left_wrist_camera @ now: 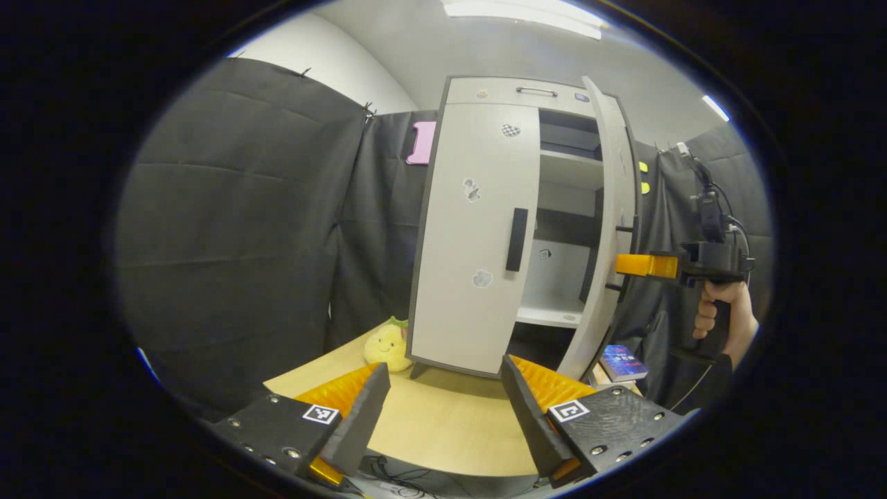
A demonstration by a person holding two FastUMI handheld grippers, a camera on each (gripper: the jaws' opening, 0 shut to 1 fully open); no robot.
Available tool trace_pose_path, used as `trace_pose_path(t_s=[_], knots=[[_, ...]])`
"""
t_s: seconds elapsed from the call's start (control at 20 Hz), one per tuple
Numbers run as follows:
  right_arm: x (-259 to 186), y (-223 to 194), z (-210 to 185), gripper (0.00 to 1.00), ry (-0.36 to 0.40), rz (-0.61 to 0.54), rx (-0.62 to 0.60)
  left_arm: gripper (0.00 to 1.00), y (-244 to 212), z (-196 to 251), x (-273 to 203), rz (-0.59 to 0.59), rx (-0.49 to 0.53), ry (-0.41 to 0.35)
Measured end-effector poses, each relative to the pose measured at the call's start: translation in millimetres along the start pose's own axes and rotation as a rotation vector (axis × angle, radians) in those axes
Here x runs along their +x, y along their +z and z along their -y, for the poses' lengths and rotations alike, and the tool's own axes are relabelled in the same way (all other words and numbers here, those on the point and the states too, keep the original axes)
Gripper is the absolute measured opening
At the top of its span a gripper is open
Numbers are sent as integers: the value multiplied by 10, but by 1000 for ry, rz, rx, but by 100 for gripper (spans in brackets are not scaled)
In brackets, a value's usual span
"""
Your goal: Open the right door of the double-door shoe cabinet with the right hand, and open the left door with the left hand.
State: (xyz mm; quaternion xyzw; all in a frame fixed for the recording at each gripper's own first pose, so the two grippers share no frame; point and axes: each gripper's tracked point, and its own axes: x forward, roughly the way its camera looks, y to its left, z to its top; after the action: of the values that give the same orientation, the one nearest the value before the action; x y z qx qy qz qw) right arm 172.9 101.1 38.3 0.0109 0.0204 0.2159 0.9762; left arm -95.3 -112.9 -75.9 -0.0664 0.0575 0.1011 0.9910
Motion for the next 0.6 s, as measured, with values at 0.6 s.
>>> trace_pose_path(t_s=[0.6], knots=[[-169,27,375,8,-102,82,50,94,-227,586,-162,-21,26,-83]])
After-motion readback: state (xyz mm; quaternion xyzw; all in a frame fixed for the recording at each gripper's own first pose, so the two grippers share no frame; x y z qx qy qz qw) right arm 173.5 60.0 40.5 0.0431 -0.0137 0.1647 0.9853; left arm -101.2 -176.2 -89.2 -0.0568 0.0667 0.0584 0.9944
